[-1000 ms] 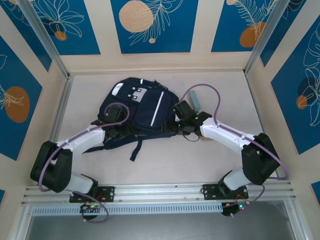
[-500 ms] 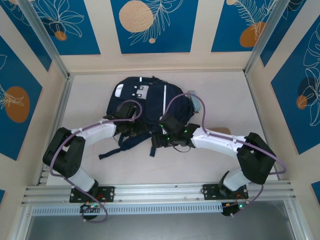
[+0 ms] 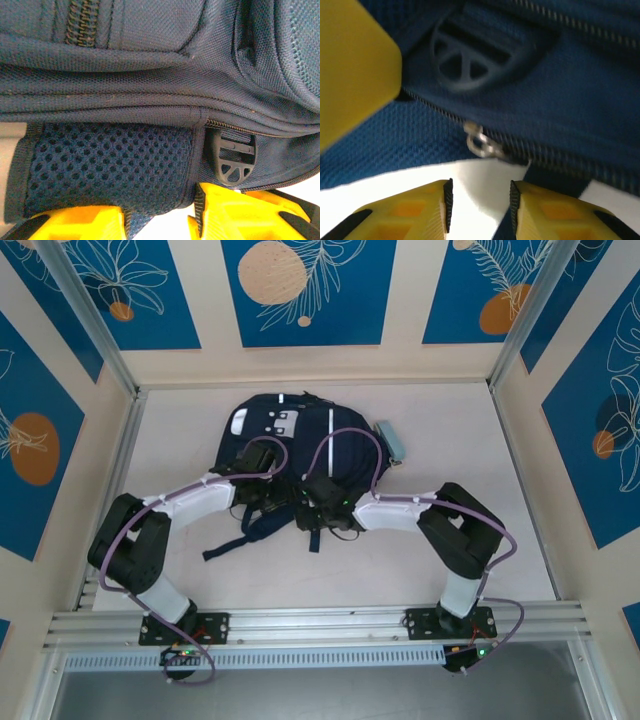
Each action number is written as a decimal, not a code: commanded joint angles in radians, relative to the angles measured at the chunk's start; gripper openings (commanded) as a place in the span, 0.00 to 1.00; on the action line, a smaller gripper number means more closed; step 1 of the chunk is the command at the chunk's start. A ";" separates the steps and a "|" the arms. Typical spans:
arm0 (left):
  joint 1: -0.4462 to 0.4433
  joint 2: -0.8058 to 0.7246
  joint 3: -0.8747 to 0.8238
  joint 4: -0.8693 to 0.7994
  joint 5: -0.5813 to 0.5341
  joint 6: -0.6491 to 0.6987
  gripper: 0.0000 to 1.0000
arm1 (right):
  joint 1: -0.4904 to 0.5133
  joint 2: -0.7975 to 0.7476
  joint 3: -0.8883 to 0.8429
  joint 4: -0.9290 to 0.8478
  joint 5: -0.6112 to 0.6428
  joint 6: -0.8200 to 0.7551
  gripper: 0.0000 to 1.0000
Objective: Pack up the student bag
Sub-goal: Rotate the student bag at the center of the table, then zip the student bag at the center of the table.
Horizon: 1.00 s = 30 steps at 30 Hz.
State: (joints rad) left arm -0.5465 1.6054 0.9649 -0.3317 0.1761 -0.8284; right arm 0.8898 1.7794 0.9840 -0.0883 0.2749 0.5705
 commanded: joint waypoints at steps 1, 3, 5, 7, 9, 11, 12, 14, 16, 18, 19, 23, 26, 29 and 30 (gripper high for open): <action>-0.004 -0.018 0.044 -0.024 -0.024 0.021 0.38 | -0.003 0.018 0.033 0.055 0.075 -0.032 0.37; -0.003 -0.014 0.050 -0.029 -0.023 0.020 0.38 | -0.001 0.019 0.035 0.047 0.110 -0.023 0.37; -0.004 -0.008 0.055 -0.032 -0.020 0.020 0.38 | -0.003 0.023 0.035 0.048 0.135 -0.019 0.40; -0.003 -0.003 0.060 -0.035 -0.020 0.022 0.38 | -0.003 0.032 0.039 0.050 0.146 -0.031 0.42; -0.003 0.000 0.065 -0.039 -0.021 0.022 0.38 | -0.002 0.041 0.045 0.058 0.151 -0.047 0.42; -0.004 0.003 0.067 -0.040 -0.021 0.022 0.38 | 0.000 0.044 0.045 0.083 0.154 -0.071 0.42; -0.004 0.004 0.068 -0.041 -0.021 0.022 0.38 | 0.003 0.046 0.045 0.094 0.159 -0.089 0.42; -0.004 0.005 0.070 -0.041 -0.022 0.022 0.38 | 0.007 0.048 0.045 0.112 0.177 -0.115 0.43; -0.004 0.005 0.072 -0.044 -0.024 0.022 0.38 | 0.014 0.048 0.050 0.108 0.212 -0.129 0.44; -0.004 0.006 0.073 -0.046 -0.025 0.022 0.38 | 0.019 0.049 0.069 0.053 0.269 -0.116 0.48; -0.003 0.007 0.073 -0.047 -0.024 0.023 0.38 | 0.020 0.048 0.071 0.031 0.289 -0.101 0.51; -0.004 0.010 0.072 -0.050 -0.028 0.023 0.38 | 0.022 0.050 0.053 0.052 0.272 -0.107 0.57; -0.003 0.012 0.073 -0.056 -0.037 0.024 0.38 | 0.032 0.062 0.054 0.107 0.241 -0.168 0.57; -0.003 0.007 0.072 -0.063 -0.048 0.020 0.38 | 0.038 0.077 0.062 0.151 0.226 -0.215 0.53; -0.003 0.005 0.072 -0.067 -0.054 0.019 0.37 | 0.038 0.081 0.064 0.160 0.225 -0.221 0.51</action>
State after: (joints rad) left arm -0.5465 1.6077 1.0092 -0.3794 0.1520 -0.8280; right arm 0.9211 1.8385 1.0245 -0.0269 0.4904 0.4217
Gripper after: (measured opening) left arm 0.374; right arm 0.522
